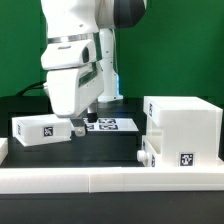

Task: Assemble drawer

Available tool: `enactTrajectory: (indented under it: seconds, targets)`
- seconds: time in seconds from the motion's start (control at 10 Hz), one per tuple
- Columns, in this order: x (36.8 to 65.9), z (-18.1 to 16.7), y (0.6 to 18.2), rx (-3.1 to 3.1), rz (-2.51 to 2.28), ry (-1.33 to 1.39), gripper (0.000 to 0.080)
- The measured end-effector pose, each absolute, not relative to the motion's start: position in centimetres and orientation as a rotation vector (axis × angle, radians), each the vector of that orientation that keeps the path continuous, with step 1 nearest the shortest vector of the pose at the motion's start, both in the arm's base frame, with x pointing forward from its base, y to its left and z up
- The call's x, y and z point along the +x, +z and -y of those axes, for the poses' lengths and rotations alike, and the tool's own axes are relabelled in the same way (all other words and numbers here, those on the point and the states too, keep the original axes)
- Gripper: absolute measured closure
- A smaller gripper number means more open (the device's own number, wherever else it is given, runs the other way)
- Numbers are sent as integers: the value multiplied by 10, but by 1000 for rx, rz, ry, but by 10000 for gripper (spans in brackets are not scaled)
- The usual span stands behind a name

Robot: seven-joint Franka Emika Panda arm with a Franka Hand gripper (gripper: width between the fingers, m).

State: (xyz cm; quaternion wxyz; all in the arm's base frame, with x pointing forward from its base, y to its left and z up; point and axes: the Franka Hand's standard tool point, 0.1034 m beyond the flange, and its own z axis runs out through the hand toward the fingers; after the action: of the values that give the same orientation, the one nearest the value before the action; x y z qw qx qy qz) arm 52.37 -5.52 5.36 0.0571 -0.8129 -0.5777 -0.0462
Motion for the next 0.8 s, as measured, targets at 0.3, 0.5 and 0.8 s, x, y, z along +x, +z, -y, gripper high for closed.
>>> enactTrajectory:
  seconds: [0.3, 0.5, 0.8]
  targets:
    - [511, 64, 50, -2657, 1430, -97, 150]
    - [490, 69, 52, -2786, 1138, -50, 150]
    - [479, 70, 55, -2865, 948, -33, 150]
